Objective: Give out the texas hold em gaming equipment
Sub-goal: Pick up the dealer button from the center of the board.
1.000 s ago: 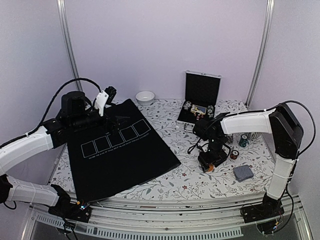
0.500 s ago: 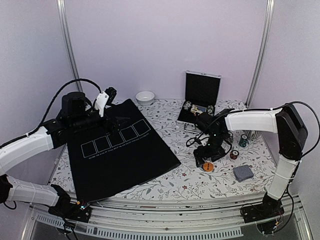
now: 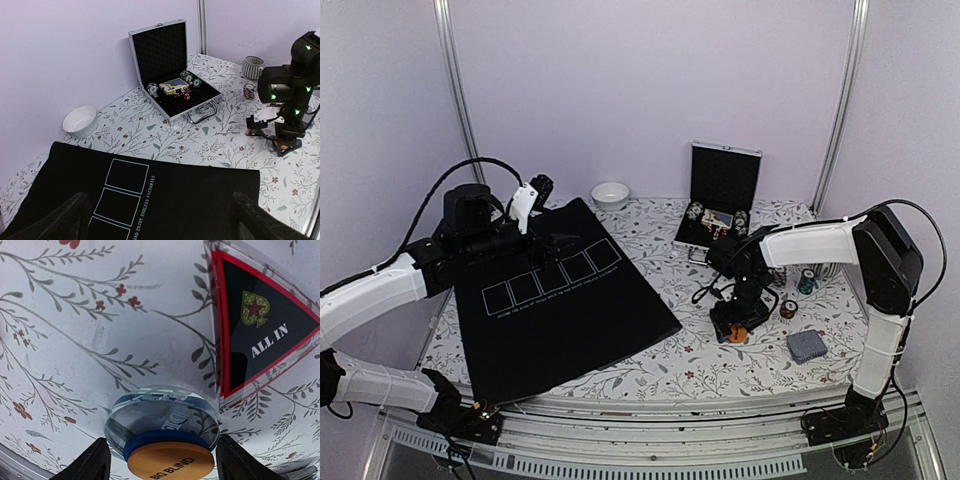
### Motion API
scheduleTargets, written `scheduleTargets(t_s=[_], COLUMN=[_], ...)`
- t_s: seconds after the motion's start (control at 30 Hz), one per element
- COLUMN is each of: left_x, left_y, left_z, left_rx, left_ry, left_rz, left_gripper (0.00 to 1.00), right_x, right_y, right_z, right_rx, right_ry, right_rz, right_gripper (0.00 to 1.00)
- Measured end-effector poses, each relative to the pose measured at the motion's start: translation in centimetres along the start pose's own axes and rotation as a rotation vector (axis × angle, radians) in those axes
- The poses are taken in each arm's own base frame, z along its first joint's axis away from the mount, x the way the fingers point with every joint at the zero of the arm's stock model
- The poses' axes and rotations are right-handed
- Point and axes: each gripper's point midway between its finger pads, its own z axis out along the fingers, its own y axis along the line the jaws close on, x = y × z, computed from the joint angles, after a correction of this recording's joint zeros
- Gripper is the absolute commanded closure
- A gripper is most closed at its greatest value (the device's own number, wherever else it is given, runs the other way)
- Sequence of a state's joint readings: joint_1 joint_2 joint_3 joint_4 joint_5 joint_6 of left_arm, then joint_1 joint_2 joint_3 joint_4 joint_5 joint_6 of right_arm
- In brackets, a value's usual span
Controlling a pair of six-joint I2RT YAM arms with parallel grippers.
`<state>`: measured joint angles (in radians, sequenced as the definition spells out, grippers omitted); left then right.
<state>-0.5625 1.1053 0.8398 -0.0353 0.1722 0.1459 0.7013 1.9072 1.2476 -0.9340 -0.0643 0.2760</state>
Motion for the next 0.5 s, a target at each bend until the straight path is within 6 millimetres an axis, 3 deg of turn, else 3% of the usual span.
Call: scheduleTargets(t_s=[0.37, 0.5], left_x=[0.02, 0.05], left_y=[0.0, -0.01], left_z=[0.0, 0.01], left_rx=[0.0, 0.0], left_ry=[0.0, 0.001], left_rz=[0.0, 0.0], left_gripper=[0.02, 0.02], right_x=[-0.14, -0.21], right_y=[-0.14, -0.36], right_z=[0.19, 0.26], right_rx=[0.026, 0.053], right_ry=[0.009, 0.015], right_rz=[-0.008, -0.012], right_gripper=[0.27, 0.41])
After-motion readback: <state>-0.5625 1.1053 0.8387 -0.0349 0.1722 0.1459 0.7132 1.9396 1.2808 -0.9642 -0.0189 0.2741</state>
